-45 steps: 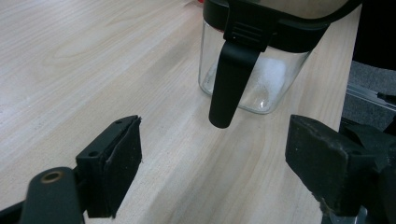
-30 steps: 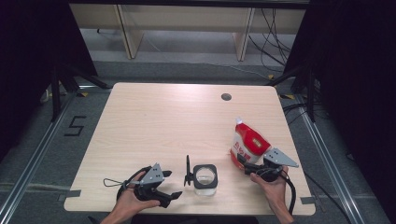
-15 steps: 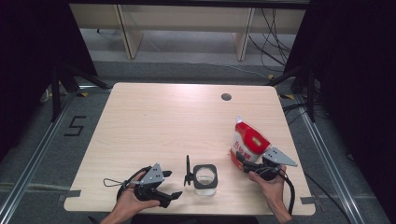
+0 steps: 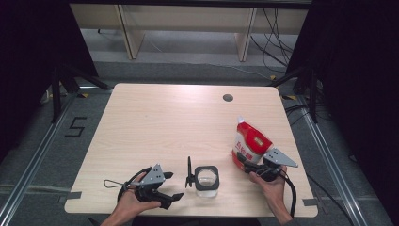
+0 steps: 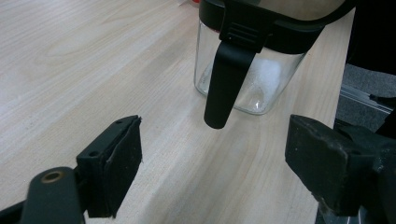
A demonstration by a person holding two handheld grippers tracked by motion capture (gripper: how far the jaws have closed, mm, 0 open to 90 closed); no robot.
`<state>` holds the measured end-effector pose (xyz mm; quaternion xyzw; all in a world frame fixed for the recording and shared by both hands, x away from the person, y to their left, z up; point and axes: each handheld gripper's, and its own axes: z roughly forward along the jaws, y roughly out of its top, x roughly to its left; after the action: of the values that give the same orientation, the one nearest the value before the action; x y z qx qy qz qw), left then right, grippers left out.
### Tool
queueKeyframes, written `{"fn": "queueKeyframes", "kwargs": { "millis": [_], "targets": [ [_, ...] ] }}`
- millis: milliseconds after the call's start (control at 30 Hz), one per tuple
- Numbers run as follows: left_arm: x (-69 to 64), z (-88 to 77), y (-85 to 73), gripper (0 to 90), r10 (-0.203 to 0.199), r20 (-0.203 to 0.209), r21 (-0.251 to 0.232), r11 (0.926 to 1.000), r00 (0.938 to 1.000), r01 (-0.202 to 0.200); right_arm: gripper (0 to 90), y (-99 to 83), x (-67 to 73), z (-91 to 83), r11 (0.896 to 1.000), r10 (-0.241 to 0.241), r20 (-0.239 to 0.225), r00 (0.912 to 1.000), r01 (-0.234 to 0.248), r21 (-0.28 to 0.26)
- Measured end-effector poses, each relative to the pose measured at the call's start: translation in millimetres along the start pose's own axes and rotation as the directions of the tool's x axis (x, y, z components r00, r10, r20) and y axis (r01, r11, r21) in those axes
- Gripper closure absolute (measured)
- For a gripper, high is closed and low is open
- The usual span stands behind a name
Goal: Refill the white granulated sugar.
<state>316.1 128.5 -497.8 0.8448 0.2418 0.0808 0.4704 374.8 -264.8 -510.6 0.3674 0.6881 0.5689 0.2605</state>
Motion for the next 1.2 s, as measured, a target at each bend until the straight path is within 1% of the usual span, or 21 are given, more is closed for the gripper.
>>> {"fn": "queueKeyframes", "kwargs": {
  "millis": [100,200,367,400,467,500,567,633,667,767,800,833,900,933,1000,1033,1067,1100,1133,1167,1200],
  "targets": [
    [-2.3,0.2,-0.4,18.4,-0.036,0.014,0.007,0.9993,0.9993,0.036,30.2,-0.1,1.7,0.8,0.999,0.024,-0.006,0.9997,-0.024,0.025],
    [-2.4,0.3,-0.4,18.5,-0.035,0.013,0.006,0.9994,0.9993,0.035,31.1,0.1,1.0,1.6,1.0,0.012,-0.003,0.9999,-0.012,0.008],
    [-2.7,0.9,-1.0,18.6,-0.034,0.012,0.002,0.9994,0.9993,0.034,33.6,3.0,4.8,0.6,0.999,0.01,0.012,0.9999,-0.011,0.036],
    [-1.5,0.3,-0.6,18.6,-0.012,0.012,0.012,0.9999,0.9999,0.012,34.3,4.1,6.2,0.7,0.999,-0.011,0.022,0.9997,0.01,0.04],
    [-2.5,0.9,-0.8,18.7,-0.021,0.009,0.005,0.9998,0.9997,0.021,34.5,4.7,7.3,0.3,0.999,-0.006,0.019,0.9998,0.005,0.052],
    [-0.9,0.0,-0.2,18.8,0.007,0.016,0.014,0.9999,0.9999,-0.007,34.9,5.5,9.5,-0.4,0.999,-0.013,0.021,0.9997,0.012,0.049],
    [-1.0,0.1,-0.5,18.9,0.004,0.014,0.009,0.9999,0.9999,-0.004,35.5,7.2,9.8,-1.4,0.997,-0.031,0.017,0.9994,0.03,0.065],
    [-0.2,-0.2,-0.6,18.9,0.002,0.018,0.013,0.9999,0.9998,-0.002,35.7,7.7,10.4,-2.7,0.998,-0.014,0.013,0.9998,0.013,0.068],
    [-1.5,-0.8,-0.6,18.9,-0.023,0.01,0.017,0.9996,0.9997,0.023,36.2,8.5,11.3,-4.7,0.998,0.005,0.021,0.9998,-0.006,0.055],
    [-0.2,-0.8,-0.6,18.9,-0.006,0.014,-0.001,1.0,0.9999,0.006,36.7,11.0,8.8,-8.5,0.998,-0.002,0.015,0.9999,0.001,0.06],
    [0.0,-1.0,-0.6,19.0,-0.008,0.012,-0.004,1.0,0.9999,0.008,36.9,11.9,10.2,-10.6,0.998,0.014,0.027,0.9995,-0.016,0.061],
    [0.7,-1.0,-0.5,19.0,0.001,0.013,-0.004,1.0,0.9999,0.0,37.0,14.4,7.1,-12.8,0.997,-0.033,0.012,0.9994,0.032,0.066],
    [0.7,-1.2,-0.2,19.0,-0.004,0.013,0.0,1.0,0.9999,0.004,37.3,18.1,8.8,-19.1,0.995,-0.075,0.033,0.9967,0.072,0.069],
    [0.3,-0.6,-0.6,18.9,-0.005,0.014,-0.002,1.0,0.9999,0.005,37.5,20.5,12.2,-23.2,0.996,-0.076,0.029,0.9967,0.075,0.051],
    [0.4,-0.5,-0.6,18.9,0.003,0.017,0.001,1.0,0.9999,-0.003,37.6,21.9,13.2,-25.3,0.994,-0.088,0.025,0.9958,0.086,0.063],
    [-1.5,-0.8,-0.8,18.9,-0.024,0.011,0.01,0.9997,0.9997,0.024,37.7,23.8,17.4,-27.2,0.995,-0.085,0.01,0.9963,0.084,0.061],
    [-1.2,-1.3,-0.7,18.9,-0.019,0.005,0.017,0.9997,0.9998,0.019,37.7,24.6,19.1,-28.7,0.993,-0.101,0.03,0.9944,0.099,0.057],
    [-1.1,-1.4,-0.6,19.0,-0.019,0.009,0.018,0.9997,0.9998,0.019,37.8,26.6,23.4,-31.2,0.99,-0.133,0.025,0.9908,0.131,0.055],
    [-1.4,-1.3,-0.7,19.0,-0.02,0.005,0.014,0.9997,0.9998,0.02,37.8,27.0,25.9,-32.2,0.99,-0.13,0.022,0.9912,0.129,0.054],
    [0.2,-1.5,-0.1,19.0,0.0,0.013,0.013,0.9999,0.9999,0.0,37.9,28.2,26.3,-32.6,0.984,-0.174,0.025,0.9844,0.173,0.044],
    [0.2,-1.5,-0.1,18.9,0.0,0.013,0.013,0.9999,0.9999,0.0,37.9,28.2,26.3,-32.6,0.984,-0.174,0.025,0.9844,0.173,0.044]
  ]
}}
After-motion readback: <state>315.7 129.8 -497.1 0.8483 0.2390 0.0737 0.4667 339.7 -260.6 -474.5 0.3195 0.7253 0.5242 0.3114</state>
